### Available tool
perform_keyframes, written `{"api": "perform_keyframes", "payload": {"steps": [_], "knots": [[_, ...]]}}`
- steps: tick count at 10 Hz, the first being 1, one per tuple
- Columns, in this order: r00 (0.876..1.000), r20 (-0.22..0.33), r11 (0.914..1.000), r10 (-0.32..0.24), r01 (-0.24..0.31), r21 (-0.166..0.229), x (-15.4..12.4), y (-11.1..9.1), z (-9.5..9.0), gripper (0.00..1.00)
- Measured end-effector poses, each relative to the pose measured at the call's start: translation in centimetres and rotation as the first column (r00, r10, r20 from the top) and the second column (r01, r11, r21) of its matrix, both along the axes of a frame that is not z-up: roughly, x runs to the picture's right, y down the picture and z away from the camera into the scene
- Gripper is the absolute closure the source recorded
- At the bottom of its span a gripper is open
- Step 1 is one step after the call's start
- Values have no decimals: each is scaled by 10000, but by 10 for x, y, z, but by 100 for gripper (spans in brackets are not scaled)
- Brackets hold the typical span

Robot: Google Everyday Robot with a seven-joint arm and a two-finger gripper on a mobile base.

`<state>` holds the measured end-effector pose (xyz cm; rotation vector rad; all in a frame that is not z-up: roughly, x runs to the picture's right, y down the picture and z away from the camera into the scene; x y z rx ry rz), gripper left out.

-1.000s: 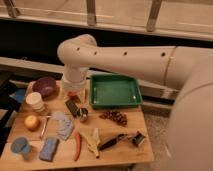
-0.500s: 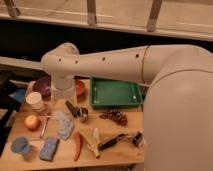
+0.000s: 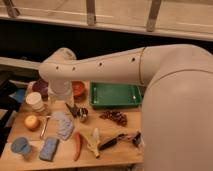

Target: Place towel in tray

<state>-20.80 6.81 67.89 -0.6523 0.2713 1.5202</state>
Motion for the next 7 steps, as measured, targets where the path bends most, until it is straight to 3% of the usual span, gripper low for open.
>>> {"api": "perform_keyframes", "payload": {"steps": [2,5,6,7], "knots": [[9997,64,9997,-217,217,-74,-12,10,10,35],[9951,208,9946,-970,976,-348,-45,28,32,35],[9917,394,9905,-1228,1249,-572,-63,39,34,35],[9918,386,9904,-1217,1239,-609,-63,39,34,35]]}}
